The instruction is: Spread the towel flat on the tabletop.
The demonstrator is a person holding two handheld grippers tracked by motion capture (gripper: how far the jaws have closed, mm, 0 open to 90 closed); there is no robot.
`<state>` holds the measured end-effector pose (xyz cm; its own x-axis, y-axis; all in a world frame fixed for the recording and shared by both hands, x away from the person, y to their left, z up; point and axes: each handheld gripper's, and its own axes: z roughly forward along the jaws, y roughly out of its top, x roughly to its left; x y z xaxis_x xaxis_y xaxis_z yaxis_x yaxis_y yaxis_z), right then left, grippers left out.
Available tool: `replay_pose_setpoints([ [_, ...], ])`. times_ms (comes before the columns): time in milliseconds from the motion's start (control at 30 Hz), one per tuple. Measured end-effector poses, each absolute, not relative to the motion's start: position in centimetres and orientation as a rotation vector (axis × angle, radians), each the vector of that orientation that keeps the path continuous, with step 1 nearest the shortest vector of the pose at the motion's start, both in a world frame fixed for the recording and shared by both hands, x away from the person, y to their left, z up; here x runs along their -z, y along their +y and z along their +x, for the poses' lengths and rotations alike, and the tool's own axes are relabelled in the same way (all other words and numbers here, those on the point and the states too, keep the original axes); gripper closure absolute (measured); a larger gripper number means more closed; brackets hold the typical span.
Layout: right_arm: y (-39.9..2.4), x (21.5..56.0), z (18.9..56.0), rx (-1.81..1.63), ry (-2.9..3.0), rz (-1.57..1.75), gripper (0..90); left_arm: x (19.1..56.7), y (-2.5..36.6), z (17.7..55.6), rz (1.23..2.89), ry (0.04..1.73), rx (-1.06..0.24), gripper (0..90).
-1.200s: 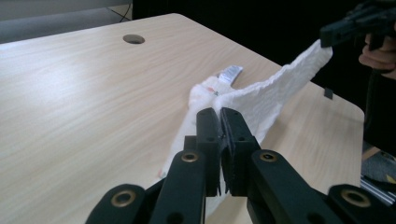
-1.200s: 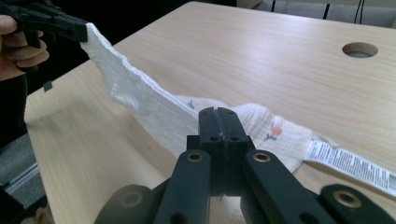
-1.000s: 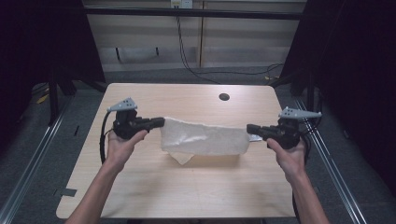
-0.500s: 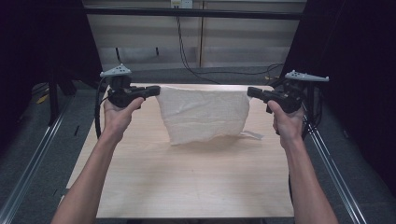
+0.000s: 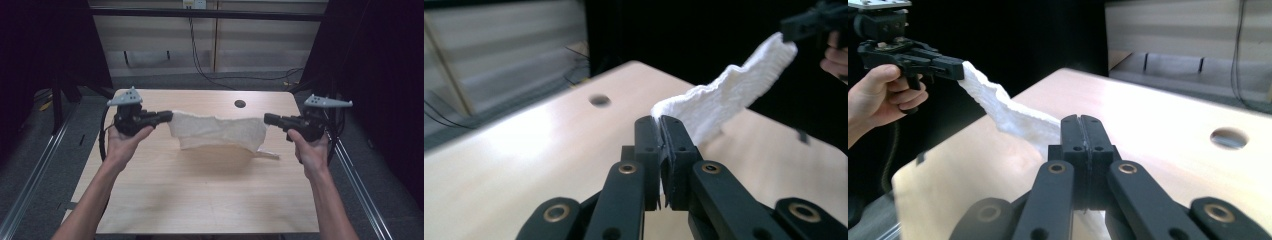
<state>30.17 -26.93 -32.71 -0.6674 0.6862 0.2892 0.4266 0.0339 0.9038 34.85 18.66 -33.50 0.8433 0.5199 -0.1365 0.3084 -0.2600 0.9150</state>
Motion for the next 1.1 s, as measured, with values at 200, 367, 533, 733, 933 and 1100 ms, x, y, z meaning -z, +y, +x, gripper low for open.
replay_pose_setpoints([
  [200, -26.2, 34.8, 26.9, -1.631, 2.149, 1.130, 90.0, 37.0, 19.9, 31.0, 1.875, 0.644, -0.157, 87.1],
  [367, -25.8, 37.8, 24.8, -1.595, 2.211, 1.166, 90.0, 41.2, 20.0, 28.8, 1.945, 0.661, -0.087, 86.8],
  [533, -25.3, 40.5, 23.2, -1.543, 2.282, 1.187, 90.0, 43.6, 20.5, 27.3, 1.995, 0.679, -0.024, 85.8],
  [733, -25.5, 43.7, 21.2, -1.539, 2.352, 1.242, 89.2, 46.0, 20.3, 25.3, 2.055, 0.665, 0.076, 82.1],
  [933, -25.7, 44.0, 20.8, -1.564, 2.322, 1.250, 77.5, 46.1, 20.7, 25.1, 2.069, 0.645, 0.110, 61.1],
  [1100, -25.5, 44.9, 22.7, -1.475, 2.338, 1.278, 74.9, 46.5, 20.2, 27.3, 2.050, 0.680, 0.118, 58.7],
])
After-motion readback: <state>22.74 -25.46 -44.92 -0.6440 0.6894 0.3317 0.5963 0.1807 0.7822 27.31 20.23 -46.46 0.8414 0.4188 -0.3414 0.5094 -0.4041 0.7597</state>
